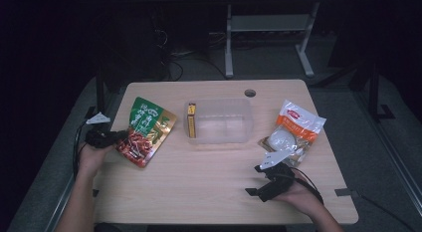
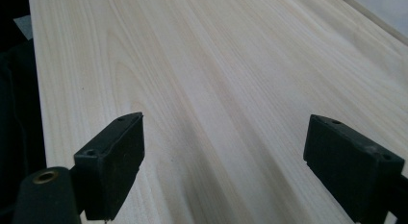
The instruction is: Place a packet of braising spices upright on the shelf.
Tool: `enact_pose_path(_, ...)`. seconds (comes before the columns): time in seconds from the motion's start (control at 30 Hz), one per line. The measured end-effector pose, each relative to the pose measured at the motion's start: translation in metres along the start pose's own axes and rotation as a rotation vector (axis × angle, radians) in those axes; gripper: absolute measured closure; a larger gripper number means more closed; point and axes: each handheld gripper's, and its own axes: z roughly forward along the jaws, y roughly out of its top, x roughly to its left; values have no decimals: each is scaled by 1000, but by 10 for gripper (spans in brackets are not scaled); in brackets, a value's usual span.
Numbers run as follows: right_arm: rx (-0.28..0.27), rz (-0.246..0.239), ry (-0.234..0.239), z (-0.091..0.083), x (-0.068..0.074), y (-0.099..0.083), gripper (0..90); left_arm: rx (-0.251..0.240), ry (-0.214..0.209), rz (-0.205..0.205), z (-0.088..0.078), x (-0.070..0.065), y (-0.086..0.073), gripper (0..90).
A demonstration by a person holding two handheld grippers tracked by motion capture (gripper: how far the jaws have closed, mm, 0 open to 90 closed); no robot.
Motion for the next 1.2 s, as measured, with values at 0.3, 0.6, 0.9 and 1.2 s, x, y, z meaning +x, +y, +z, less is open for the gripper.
enact_pose_path(0.3,-10,4,-3,-2,-1,0,140,-62,-18,34,-28,-10,12,896)
enact_pose_path(0.6,-15,18,-2,-3,-2,0,139,-109,-62,78,-49,-25,28,896)
enact_pose_path(0.9,-25,28,0,-4,-4,0,140,-122,-133,129,-59,-47,43,896)
enact_pose_path(1.2,-44,53,3,-8,-8,0,140,-134,-200,213,-65,-80,60,897)
